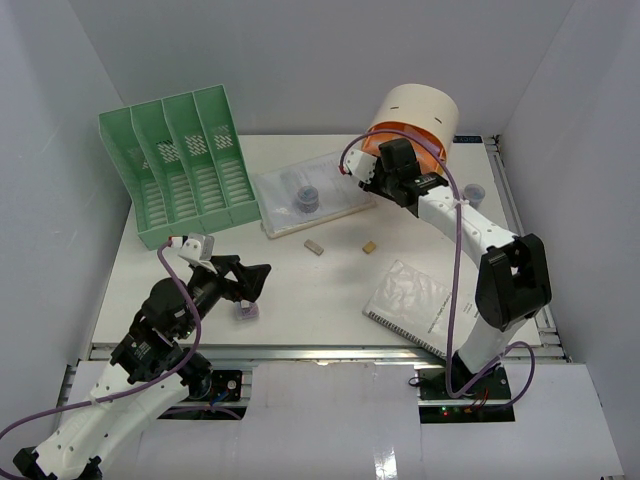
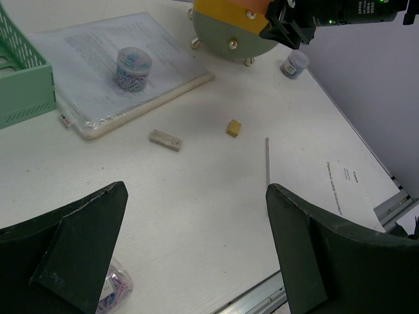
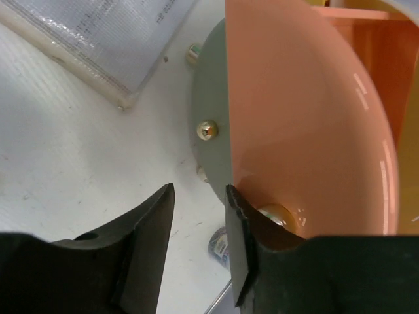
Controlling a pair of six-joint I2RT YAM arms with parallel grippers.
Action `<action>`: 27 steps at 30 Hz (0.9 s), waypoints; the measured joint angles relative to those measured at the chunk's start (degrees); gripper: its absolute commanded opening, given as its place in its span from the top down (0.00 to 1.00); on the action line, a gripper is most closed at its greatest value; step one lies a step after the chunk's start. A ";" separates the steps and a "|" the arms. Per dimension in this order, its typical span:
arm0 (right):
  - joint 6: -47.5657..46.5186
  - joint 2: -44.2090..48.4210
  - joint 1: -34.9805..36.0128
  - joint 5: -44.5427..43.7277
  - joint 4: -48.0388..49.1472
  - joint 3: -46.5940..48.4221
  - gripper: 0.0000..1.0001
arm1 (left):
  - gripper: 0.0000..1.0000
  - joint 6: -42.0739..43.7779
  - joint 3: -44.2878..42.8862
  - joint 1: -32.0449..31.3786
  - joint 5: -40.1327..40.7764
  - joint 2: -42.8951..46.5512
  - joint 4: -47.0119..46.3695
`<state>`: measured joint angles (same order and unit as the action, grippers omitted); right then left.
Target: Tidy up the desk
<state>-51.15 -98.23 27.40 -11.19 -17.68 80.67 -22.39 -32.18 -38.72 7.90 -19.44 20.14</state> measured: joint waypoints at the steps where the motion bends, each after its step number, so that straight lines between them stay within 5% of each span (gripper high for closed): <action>1: -0.17 -0.63 0.00 -0.77 0.19 0.83 0.44 | 0.02 0.00 0.00 0.00 0.00 0.00 0.00; 20: 0.41 -10.07 -5.27 -3.16 1.14 13.84 0.28 | 0.02 0.01 0.03 0.00 -0.94 -0.12 -0.20; 27: 3.27 -7.22 -7.83 16.49 -9.15 14.53 0.32 | 0.02 -0.29 2.22 0.00 -9.61 -5.68 -8.40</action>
<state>-47.88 -105.44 19.57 5.31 -26.83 95.20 -22.68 -29.96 -38.72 -1.71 -25.12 11.74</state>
